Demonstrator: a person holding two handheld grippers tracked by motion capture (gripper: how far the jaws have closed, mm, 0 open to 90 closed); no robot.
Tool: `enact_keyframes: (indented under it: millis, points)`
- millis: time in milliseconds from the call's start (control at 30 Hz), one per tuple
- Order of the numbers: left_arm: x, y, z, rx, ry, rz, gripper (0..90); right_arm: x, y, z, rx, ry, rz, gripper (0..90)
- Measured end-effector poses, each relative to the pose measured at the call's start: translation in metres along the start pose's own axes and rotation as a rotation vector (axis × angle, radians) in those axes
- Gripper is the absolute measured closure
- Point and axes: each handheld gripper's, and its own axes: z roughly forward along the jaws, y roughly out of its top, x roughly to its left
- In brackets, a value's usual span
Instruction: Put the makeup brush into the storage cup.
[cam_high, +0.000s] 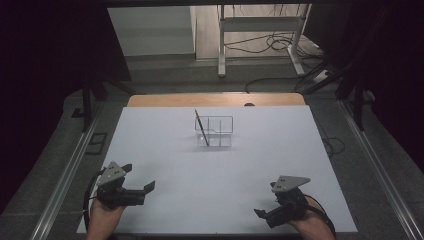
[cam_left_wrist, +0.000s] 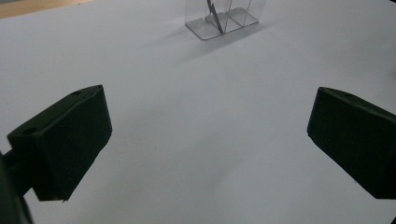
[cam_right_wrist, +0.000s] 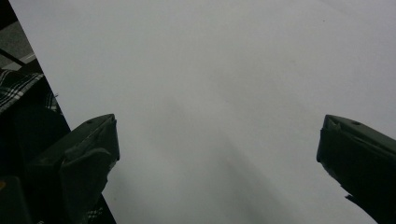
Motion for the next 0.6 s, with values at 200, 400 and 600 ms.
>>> enact_keyframes:
  millis: [200, 400, 600]
  points:
    - [-0.002, -0.005, -0.004, 0.004, 0.004, 0.001, 0.5, 0.000, 0.000, 0.000, 0.000, -0.001, 0.004, 0.0]
    - [-0.003, -0.010, -0.009, 0.005, 0.006, -0.001, 0.4, 0.000, 0.000, 0.000, 0.000, -0.001, 0.007, 0.0]
    - [-0.003, -0.016, -0.012, 0.009, 0.008, -0.006, 0.4, 0.000, 0.000, 0.000, 0.002, 0.000, 0.009, 0.0]
